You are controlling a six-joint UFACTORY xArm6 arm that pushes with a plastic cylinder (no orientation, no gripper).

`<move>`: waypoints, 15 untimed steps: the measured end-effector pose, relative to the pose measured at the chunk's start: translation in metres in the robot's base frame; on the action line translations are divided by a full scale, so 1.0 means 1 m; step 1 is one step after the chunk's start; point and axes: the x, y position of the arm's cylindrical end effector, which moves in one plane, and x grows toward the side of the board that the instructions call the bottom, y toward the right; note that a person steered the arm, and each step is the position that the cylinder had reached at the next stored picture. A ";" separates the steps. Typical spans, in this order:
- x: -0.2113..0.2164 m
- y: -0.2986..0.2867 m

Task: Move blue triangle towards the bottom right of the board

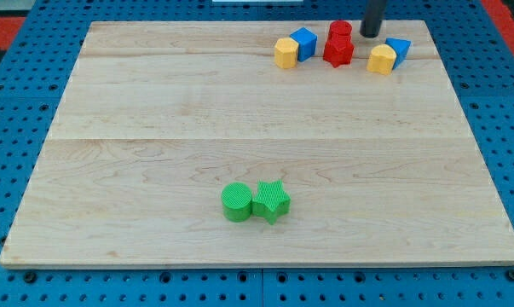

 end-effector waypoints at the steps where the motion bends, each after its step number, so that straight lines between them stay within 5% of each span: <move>1: -0.001 0.026; 8: 0.005 0.105; 10: 0.020 0.033; 15: 0.064 -0.020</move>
